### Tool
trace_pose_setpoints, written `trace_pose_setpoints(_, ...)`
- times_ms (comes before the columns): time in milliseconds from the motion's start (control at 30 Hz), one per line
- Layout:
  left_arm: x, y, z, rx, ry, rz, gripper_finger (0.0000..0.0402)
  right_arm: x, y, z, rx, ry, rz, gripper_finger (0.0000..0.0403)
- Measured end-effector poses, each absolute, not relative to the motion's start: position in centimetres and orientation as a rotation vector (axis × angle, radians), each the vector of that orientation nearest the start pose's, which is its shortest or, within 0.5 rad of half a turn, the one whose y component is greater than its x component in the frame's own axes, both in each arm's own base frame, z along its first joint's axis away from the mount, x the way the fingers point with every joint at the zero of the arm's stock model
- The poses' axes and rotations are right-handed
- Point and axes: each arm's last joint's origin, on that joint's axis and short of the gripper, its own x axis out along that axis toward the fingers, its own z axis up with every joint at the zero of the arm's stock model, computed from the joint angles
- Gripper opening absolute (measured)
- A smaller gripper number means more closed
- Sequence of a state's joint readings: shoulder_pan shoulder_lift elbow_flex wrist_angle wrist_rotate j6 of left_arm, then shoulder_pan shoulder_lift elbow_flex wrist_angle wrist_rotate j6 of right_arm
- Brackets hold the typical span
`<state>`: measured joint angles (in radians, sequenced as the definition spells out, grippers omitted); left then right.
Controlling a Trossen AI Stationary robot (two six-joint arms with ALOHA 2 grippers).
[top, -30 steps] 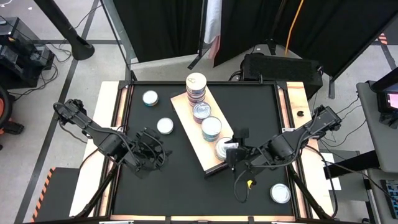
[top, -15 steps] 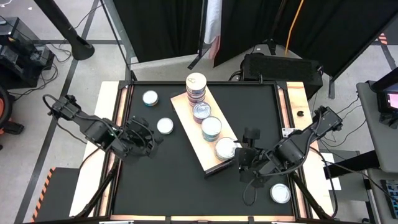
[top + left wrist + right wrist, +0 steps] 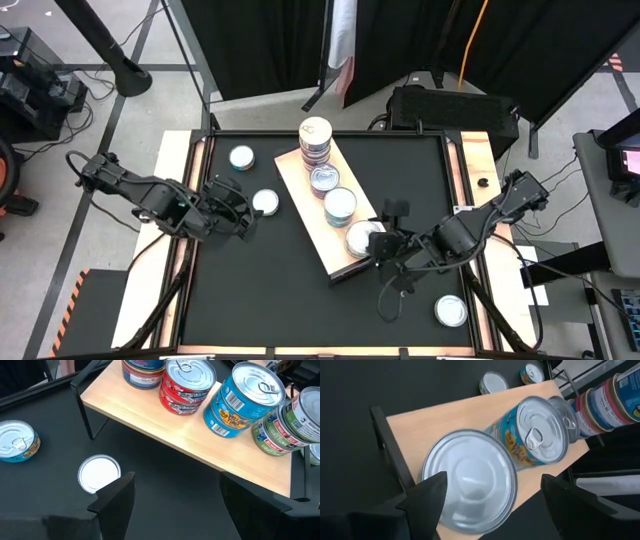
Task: Stack canned seafood by type on shelf
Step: Stack the green tuna can on top of the stacked green tuna can on the shelf, then stack the yellow-blue tuna can on top of the stacked yellow-blue tuna can on the shelf
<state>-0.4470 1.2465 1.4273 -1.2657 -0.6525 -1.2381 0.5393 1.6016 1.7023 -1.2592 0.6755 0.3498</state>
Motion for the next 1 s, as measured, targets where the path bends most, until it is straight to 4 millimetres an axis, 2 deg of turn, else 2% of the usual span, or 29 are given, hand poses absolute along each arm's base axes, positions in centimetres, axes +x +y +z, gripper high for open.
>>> trace_pose_setpoints(200, 19.5, -7.2, 37.6, -0.553, 0.662, 0.694, 0.0287, 26.6, 13.7, 37.3, -0.344, 0.936, -0.258, 0.0313)
trace_pose_setpoints(433, 19.6, -6.9, 37.6, -0.540, 0.664, 0.700, 0.0287, 27.3, 13.1, 36.1, -0.343, 0.968, -0.264, 0.0312)
trace_pose_setpoints(667, 19.7, -6.6, 37.6, -0.540, 0.669, 0.712, 0.0287, 27.8, 12.7, 36.7, -0.343, 0.939, -0.267, 0.0312)
trace_pose_setpoints(833, 19.8, -5.0, 37.3, -0.585, 0.733, 0.774, 0.0285, 27.2, 12.4, 39.8, -0.270, 0.874, -0.276, 0.0312)
trace_pose_setpoints(1000, 19.4, -0.7, 36.8, -0.710, 0.888, 0.909, 0.0250, 26.4, 11.6, 44.5, -0.021, 0.675, -0.404, 0.0312)
